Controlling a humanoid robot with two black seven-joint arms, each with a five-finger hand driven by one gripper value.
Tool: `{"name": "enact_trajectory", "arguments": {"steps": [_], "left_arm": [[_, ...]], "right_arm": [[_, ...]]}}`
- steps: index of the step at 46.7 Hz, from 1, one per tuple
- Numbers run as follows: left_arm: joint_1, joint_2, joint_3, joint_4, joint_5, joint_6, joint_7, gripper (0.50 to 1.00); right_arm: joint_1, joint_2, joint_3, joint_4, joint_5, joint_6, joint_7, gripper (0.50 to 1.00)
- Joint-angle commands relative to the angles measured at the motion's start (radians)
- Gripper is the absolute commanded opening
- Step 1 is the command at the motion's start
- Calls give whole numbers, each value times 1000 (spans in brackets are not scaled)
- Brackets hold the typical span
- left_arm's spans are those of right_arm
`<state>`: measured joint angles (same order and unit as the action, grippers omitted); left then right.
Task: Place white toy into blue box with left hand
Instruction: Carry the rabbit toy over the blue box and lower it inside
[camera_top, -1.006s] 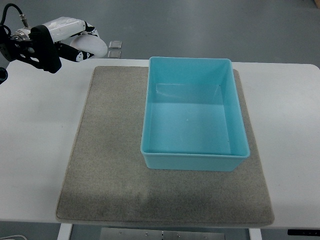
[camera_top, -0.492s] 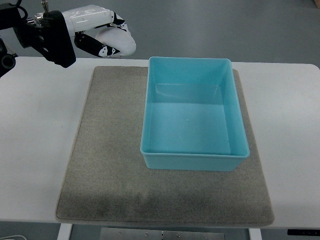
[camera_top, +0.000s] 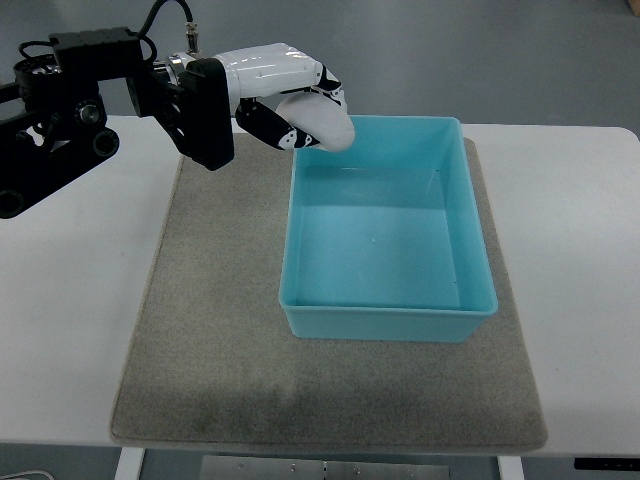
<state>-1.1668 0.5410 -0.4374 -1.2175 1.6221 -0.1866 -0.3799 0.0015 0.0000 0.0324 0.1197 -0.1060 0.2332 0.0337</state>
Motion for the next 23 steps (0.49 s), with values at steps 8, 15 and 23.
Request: {"name": "enact_trajectory", "arguments": {"steps": [8, 15, 23], "left_arm": [[1, -49, 19, 26, 33, 9, 3, 500], [13, -104, 48, 44, 102, 38, 9, 500], [19, -127, 62, 66, 130, 75, 9, 500]], "right_arm": [[0, 0, 1, 0, 0, 0, 0, 936], [0, 0, 0, 0, 0, 0, 0, 936], [0, 0, 1, 0, 0, 0, 0, 936]]}}
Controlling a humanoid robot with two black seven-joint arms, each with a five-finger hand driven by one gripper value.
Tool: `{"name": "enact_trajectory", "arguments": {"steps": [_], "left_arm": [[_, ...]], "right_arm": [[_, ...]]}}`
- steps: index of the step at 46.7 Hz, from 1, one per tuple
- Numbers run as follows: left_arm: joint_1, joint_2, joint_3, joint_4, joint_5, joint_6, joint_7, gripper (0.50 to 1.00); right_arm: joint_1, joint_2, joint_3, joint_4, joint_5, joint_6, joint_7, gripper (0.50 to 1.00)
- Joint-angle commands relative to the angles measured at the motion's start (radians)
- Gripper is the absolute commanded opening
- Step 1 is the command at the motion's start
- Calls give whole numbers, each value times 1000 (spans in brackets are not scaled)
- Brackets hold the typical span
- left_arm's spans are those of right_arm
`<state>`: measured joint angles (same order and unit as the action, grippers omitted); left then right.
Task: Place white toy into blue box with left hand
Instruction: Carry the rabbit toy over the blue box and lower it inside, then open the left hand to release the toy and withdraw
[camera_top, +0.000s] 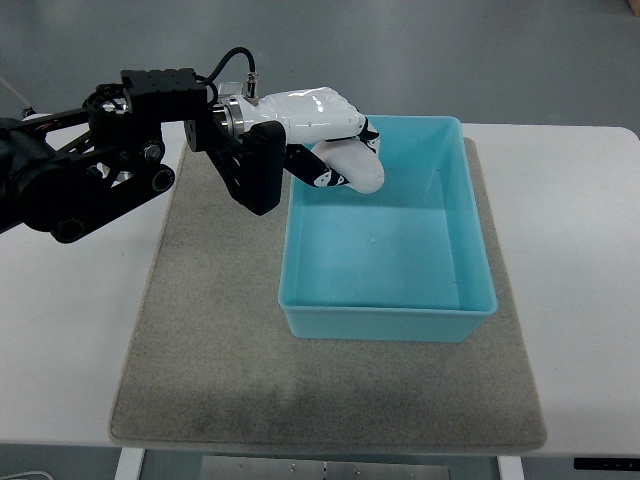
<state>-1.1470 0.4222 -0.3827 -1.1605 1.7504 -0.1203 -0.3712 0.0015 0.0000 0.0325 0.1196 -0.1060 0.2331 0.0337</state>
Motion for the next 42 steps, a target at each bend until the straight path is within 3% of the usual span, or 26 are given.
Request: {"name": "enact_trajectory", "arguments": {"steps": [1, 15, 17, 20, 23, 27, 42], "left_arm": [[0, -13, 8, 10, 1, 10, 2, 500], [9, -57, 33, 28, 3, 11, 0, 500], [10, -57, 41, 27, 1, 11, 0, 572], [21, -59, 41, 27, -2, 16, 0, 754], [27, -59, 41, 25, -2, 42, 0, 835], [36, -59, 41, 24, -12, 77, 0, 983], [50, -54, 38, 18, -51, 114, 0, 994]], "right_arm": [[0, 0, 1, 0, 0, 0, 0, 936], [0, 0, 1, 0, 0, 0, 0, 936], [0, 0, 1, 0, 0, 0, 0, 936], [0, 0, 1, 0, 0, 0, 0, 936], [0, 0, 1, 0, 0, 0, 0, 936], [0, 0, 1, 0, 0, 0, 0, 936], [0, 0, 0, 0, -1, 0, 0, 936]]}}
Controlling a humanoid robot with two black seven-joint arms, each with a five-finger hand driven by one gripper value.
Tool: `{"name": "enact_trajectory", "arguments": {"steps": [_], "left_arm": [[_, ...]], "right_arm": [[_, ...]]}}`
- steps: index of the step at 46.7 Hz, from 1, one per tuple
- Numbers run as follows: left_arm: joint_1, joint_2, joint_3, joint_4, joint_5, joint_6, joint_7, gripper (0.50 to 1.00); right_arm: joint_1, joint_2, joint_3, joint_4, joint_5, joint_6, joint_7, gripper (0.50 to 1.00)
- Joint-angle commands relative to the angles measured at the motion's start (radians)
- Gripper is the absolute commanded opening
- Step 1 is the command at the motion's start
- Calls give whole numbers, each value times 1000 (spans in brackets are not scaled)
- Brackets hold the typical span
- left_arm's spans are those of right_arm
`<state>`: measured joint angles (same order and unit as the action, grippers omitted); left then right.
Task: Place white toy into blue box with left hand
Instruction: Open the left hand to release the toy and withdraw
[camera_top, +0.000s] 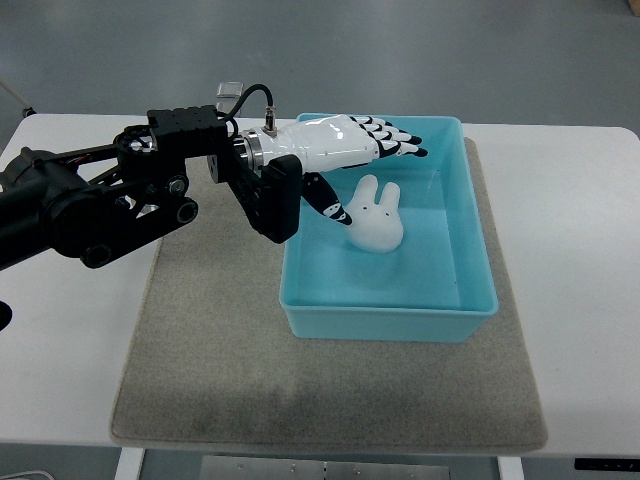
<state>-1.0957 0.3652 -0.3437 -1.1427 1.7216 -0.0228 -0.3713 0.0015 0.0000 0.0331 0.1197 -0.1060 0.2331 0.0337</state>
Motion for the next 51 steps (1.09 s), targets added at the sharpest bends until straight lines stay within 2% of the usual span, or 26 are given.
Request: {"name": "enact_trajectory", "arguments": {"steps": [1, 10, 22, 28, 34, 44, 51], "left_arm": [[-1, 5, -1, 0, -31, 24, 0, 994], [-3, 23, -20, 3, -169, 46, 0, 994], [-3, 83, -32, 34, -597, 43, 2, 996], [0, 107, -46, 69, -813, 15, 2, 1000], [10, 127, -46, 119, -984, -89, 2, 1000], [14, 150, -49, 271, -1246, -265, 2, 1000], [30, 150, -49, 383, -1431, -428, 5, 1000]], "right_arm": [[0, 0, -1, 0, 0, 0, 0, 936], [0, 0, -1, 0, -1, 0, 0, 936], [0, 0, 1, 0, 0, 0, 0, 936], [0, 0, -1, 0, 0, 0, 0, 936], [0, 0, 1, 0, 0, 0, 0, 936], [0, 0, 1, 0, 0, 0, 0, 936], [0, 0, -1, 0, 0, 0, 0, 936]]}}
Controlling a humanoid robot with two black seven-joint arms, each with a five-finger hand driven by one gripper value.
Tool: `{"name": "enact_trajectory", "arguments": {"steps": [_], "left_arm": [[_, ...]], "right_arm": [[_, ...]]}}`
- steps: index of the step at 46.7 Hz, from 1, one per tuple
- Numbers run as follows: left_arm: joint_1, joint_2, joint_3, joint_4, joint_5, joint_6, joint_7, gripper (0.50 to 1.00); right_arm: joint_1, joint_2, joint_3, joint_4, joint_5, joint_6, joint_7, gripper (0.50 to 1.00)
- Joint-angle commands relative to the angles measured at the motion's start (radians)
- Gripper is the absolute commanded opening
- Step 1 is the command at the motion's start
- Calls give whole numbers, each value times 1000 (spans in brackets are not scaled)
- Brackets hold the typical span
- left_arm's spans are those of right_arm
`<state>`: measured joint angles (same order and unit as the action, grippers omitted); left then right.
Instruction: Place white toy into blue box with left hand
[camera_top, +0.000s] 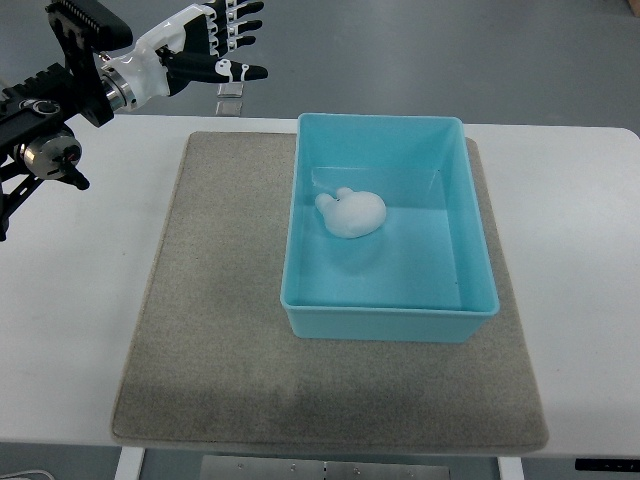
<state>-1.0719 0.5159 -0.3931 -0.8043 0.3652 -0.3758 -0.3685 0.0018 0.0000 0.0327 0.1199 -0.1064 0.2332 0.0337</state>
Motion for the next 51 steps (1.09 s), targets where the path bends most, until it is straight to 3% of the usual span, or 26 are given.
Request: {"name": "enact_trajectory", "arguments": {"steps": [1, 8, 20, 41, 51], "left_arm": [[7, 0, 0, 57, -92, -95, 3, 1000], [30, 0, 0, 105, -204, -178, 25, 1000], [67, 0, -1, 112, -431, -235, 149, 1000], [102, -4, -35, 109, -560, -235, 284, 1000], [118, -7, -50, 106, -571, -235, 296, 1000]], "right_arm": [[0, 0, 1, 0, 1, 0, 0, 936], [0, 0, 0, 0, -1, 0, 0, 936], [0, 0, 1, 0, 1, 0, 0, 936], [0, 0, 1, 0, 1, 0, 0, 936], [0, 0, 0, 0, 1, 0, 0, 936]]}}
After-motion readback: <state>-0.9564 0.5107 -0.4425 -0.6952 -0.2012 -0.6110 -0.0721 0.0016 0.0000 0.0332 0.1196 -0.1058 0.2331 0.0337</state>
